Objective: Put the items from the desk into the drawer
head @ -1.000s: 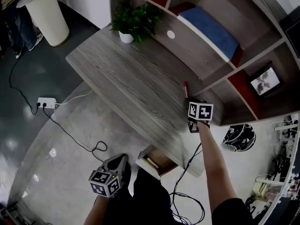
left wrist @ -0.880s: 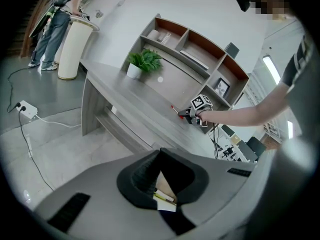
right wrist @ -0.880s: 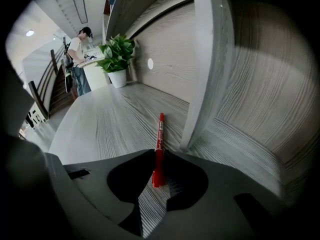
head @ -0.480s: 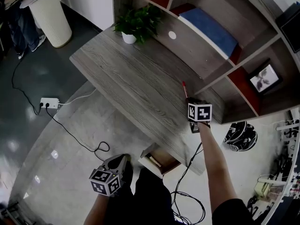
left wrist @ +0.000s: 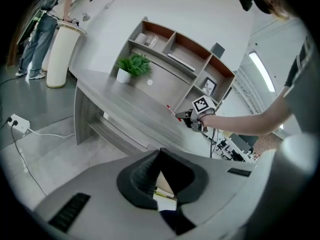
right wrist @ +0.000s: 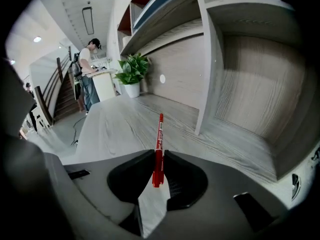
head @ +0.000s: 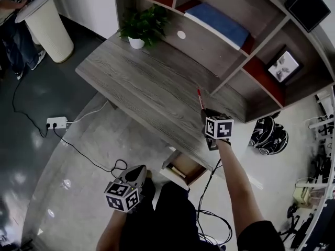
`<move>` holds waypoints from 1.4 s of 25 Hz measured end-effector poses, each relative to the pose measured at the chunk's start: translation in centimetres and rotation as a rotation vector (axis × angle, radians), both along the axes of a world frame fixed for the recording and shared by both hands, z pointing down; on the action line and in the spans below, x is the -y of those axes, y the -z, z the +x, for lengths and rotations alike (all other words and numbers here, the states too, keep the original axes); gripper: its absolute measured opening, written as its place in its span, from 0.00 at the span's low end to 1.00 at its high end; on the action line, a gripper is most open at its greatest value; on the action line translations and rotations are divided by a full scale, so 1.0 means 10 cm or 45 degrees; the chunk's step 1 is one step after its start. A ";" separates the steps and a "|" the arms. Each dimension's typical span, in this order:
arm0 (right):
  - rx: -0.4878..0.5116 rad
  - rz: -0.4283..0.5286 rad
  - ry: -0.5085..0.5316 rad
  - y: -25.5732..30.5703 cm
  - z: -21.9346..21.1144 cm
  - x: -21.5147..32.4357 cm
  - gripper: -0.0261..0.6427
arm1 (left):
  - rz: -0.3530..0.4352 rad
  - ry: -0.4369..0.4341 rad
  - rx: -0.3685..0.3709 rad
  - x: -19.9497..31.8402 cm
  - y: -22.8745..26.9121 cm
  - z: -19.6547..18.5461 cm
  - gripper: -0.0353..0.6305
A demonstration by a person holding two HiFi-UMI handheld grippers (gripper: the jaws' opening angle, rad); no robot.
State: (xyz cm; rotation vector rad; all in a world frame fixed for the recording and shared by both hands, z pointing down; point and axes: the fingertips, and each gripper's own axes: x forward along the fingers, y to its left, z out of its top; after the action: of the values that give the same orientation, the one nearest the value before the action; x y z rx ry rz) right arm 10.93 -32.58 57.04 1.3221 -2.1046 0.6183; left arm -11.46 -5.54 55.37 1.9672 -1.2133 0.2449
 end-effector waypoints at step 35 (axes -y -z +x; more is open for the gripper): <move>0.178 -0.121 -0.090 -0.16 -0.19 -2.92 0.13 | 0.026 -0.543 -0.046 -0.14 0.02 1.00 0.09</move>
State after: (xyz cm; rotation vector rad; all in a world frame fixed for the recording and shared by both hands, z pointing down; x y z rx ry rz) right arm 9.07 -3.43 58.67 1.3388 -2.1169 0.8525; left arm -1.47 -4.11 55.21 2.2240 -0.7640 0.4105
